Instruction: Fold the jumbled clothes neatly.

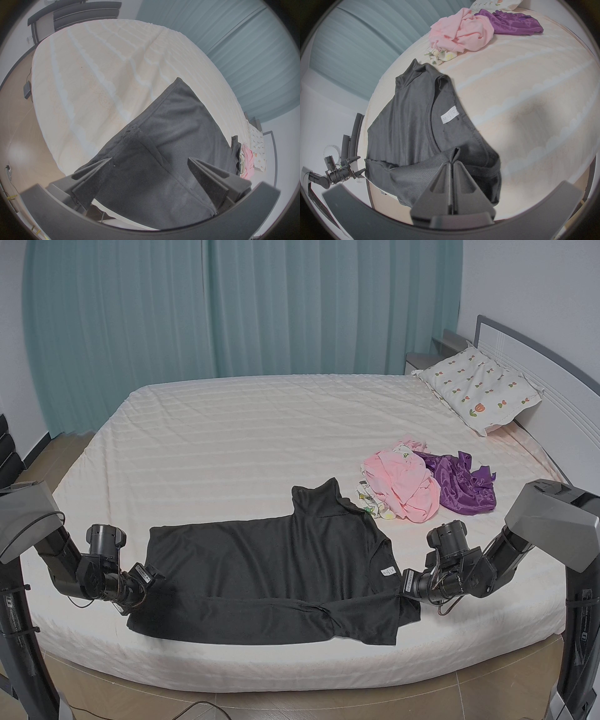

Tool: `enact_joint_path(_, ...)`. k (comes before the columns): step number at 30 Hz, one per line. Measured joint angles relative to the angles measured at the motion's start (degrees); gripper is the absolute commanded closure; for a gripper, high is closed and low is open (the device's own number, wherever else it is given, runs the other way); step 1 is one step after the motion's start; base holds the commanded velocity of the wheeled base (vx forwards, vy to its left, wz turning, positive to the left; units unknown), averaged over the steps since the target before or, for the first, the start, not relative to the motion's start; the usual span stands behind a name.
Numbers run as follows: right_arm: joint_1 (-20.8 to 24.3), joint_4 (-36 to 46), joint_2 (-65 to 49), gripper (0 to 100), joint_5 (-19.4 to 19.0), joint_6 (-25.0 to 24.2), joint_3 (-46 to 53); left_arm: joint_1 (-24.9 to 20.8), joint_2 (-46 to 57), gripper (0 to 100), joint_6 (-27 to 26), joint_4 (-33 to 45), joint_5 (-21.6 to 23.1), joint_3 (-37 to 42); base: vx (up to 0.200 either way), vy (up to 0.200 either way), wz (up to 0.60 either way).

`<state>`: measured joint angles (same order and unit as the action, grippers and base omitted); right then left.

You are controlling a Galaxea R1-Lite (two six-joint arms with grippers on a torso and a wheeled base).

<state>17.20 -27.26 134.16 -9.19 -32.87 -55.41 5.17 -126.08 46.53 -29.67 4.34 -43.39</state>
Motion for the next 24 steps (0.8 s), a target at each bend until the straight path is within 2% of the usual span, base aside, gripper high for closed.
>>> enact_joint_path(10, -1.7, -2.3, 0.5, 100, -1.8, 0.0, -0.5, 0.0, -0.1, 0, -0.4, 0.0, -0.2, 0.6, 0.000, 0.000, 0.00)
enact_joint_path(11, -1.7, -3.3, 0.7, 0, -2.0, -0.1, -0.5, 0.0, -0.1, 0, -0.5, 0.0, -0.2, 0.7, 0.000, 0.000, 0.00)
enact_joint_path(19, -1.9, -5.9, 1.5, 0, -3.2, -0.2, 0.3, 0.1, -0.1, 0, -0.9, 0.0, -0.2, 1.0, 0.000, 0.000, 0.00)
enact_joint_path(24, -2.1, -7.7, 1.5, 0, -3.6, -1.8, 1.2, 0.3, -0.4, 0, -3.1, -0.1, -0.3, 0.1, 0.000, 0.000, 0.00)
